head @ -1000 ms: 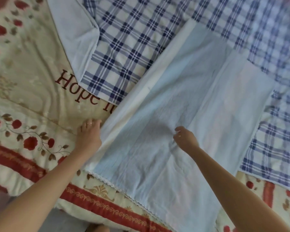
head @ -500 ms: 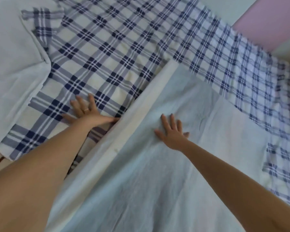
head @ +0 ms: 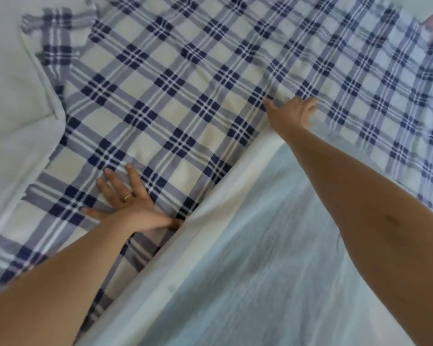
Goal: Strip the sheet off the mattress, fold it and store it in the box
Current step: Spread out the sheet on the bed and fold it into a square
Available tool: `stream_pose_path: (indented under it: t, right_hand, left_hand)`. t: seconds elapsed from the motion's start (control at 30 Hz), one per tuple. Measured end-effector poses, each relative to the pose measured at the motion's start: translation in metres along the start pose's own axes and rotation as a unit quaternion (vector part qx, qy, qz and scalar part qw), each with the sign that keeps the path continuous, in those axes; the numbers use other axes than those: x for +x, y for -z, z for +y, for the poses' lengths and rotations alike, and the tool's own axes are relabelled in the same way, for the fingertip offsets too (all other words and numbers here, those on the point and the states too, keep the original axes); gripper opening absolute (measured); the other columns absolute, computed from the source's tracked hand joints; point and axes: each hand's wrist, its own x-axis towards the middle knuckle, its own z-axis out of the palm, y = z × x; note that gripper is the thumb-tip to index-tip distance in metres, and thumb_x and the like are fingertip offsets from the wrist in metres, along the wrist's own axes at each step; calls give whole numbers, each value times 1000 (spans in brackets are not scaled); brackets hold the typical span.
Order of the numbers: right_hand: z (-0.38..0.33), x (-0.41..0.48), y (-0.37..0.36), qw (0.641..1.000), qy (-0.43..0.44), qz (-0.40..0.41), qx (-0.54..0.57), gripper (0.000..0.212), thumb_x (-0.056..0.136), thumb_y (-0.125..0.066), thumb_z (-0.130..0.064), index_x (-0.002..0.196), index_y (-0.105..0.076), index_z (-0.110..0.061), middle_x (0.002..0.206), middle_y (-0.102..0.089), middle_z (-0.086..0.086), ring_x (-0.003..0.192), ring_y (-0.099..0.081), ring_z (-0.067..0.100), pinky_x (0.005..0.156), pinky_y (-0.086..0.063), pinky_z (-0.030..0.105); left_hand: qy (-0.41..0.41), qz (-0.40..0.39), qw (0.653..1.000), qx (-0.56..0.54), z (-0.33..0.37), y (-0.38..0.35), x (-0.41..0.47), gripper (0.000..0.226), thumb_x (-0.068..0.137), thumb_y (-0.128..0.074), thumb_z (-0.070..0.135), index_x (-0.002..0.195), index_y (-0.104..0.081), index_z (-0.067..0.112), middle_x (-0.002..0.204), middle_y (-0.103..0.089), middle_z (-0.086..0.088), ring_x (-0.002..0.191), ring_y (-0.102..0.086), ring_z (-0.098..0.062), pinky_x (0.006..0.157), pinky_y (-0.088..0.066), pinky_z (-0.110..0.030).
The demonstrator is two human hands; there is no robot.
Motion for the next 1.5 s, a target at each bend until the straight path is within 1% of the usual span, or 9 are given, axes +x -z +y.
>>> stream_pose_path:
  t: [0.13,0.43,0.63,0.87,1.0,1.13,1.23,1.4,1.5]
  right_hand:
    - [12,11,10,999,-13,-34,23,64,93,-47,-15,149,-16,-11,137,-50,12,121,-51,30,81,-40,31]
    - [43,29,45,975,39,-150,160,36,100,-38,-13,135,-44,-19,103,-54,6,43,-57,-2,41,-41,9]
    - [58,25,58,950,12,-176,258,62,92,-40,7,142,-36,-29,124,-40,3,75,-62,15,57,-54,15]
    - [54,15,64,968,-68,-165,174,24,92,-55,-9,113,-45,-14,95,-62,10,56,-69,18,67,-60,31]
    - [58,10,68,999,30,-17,34,16,94,-45,-6,106,-51,-15,95,-64,5,62,-66,18,64,-58,32]
    - [26,26,80,991,34,40,119,20,96,-45,-6,105,-62,-13,93,-60,2,49,-55,2,42,-46,10]
    - [6,34,72,980,-32,31,194,27,97,-47,-8,71,-56,-11,78,-66,8,54,-63,13,52,-54,19]
    - [4,44,43,954,-105,-12,282,18,93,-46,-18,102,-59,-11,70,-45,-5,76,-58,17,84,-55,31]
    - [3,41,34,939,-107,-24,327,9,94,-44,-15,95,-53,-17,73,-43,-6,64,-47,9,70,-51,23]
  left_hand:
    - [8,-6,1000,-12,1,2,-2,160,39,-68,84,107,63,23,109,67,-18,118,50,-43,100,7,-75]
    - [3,-7,1000,-17,7,6,-13,157,45,-67,82,111,61,21,119,64,-19,121,48,-43,100,7,-74]
    - [2,-4,1000,-18,7,6,-16,158,43,-67,83,113,61,22,120,63,-18,121,49,-42,101,8,-74]
    - [-8,-10,1000,-21,7,8,-20,158,42,-67,84,114,60,23,121,63,-17,121,49,-41,100,9,-73]
    - [-3,-9,1000,-25,6,7,-19,160,39,-67,84,112,61,23,117,65,-16,121,49,-40,101,9,-73]
    - [-6,-2,1000,-26,7,8,-18,159,40,-66,85,112,61,24,122,63,-16,123,48,-40,101,8,-72]
    - [-14,-1,1000,-23,4,5,-15,157,40,-66,85,110,62,25,119,65,-14,121,50,-39,102,10,-72]
    - [-14,-5,1000,-24,2,4,-9,156,41,-63,87,107,63,25,110,69,-14,114,54,-39,99,12,-73]
    - [-11,-5,999,-30,3,5,-7,156,42,-63,87,106,64,24,109,69,-14,111,55,-39,98,13,-72]
